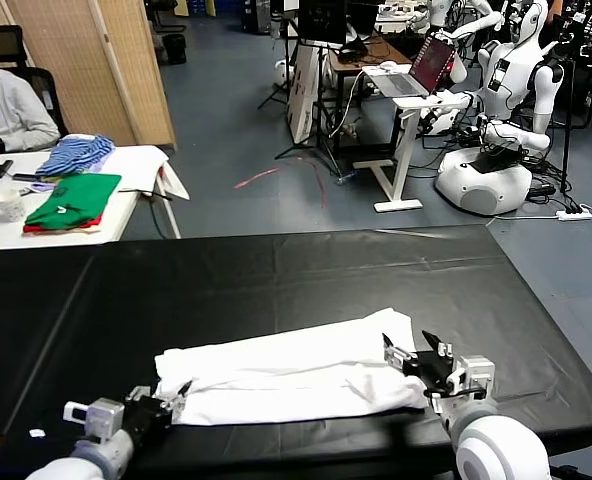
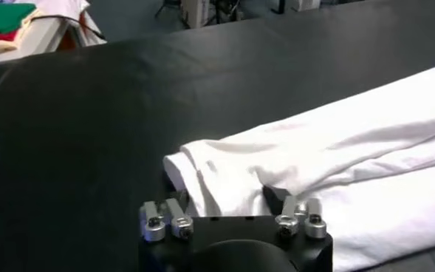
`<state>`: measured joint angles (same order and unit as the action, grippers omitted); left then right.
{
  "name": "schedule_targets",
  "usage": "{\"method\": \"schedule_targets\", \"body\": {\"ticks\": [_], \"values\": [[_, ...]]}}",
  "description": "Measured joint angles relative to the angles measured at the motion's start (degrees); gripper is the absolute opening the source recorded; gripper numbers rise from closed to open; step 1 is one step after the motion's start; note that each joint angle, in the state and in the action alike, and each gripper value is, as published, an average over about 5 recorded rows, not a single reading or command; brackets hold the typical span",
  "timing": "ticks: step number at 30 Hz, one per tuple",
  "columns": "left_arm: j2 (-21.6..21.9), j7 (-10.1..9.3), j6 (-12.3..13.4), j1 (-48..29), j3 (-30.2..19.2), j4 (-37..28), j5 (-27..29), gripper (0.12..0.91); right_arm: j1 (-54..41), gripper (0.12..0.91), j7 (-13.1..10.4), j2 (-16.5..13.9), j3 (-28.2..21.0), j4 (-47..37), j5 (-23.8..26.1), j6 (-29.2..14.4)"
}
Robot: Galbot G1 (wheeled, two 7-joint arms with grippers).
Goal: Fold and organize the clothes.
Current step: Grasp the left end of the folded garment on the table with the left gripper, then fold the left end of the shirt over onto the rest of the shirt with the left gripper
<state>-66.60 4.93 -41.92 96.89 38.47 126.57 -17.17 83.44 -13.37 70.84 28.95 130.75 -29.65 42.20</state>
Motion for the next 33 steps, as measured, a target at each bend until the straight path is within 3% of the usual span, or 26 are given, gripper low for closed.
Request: {"method": "schedule_targets", "body": {"ticks": [4, 14, 23, 27, 33], "values": [[-0.28, 0.34, -0.01, -0.09, 0.02, -0.12, 0.55, 0.181, 0.04, 0.907, -0.01, 0.02, -0.01, 0.28, -0.10, 0.00], [0.61, -0.08, -0.45, -1.10, 2.18, -0.15, 3.41, 0.181, 0.09, 0.907, -0.12, 0.51, 0.58, 1.08, -0.76, 0.00], [3.95, -1.87, -0.58, -0.52, 8.13, -0.58, 8.17, 0.181, -0.28, 0.907, -0.13, 1.77, 1.43, 0.96, -0.74, 0.00], [5.30, -2.24, -0.51, -0.15, 10.71, 0.39, 7.71, 0.181, 0.18, 0.907, -0.13, 2.30, 2.12, 1.11, -0.59, 0.00], [6.71, -0.10, -0.43, 0.32, 11.26, 5.12, 3.95, 0.181, 1.86, 0.907, -0.12, 3.20, 3.87, 2.09, -0.51, 0.00]]}}
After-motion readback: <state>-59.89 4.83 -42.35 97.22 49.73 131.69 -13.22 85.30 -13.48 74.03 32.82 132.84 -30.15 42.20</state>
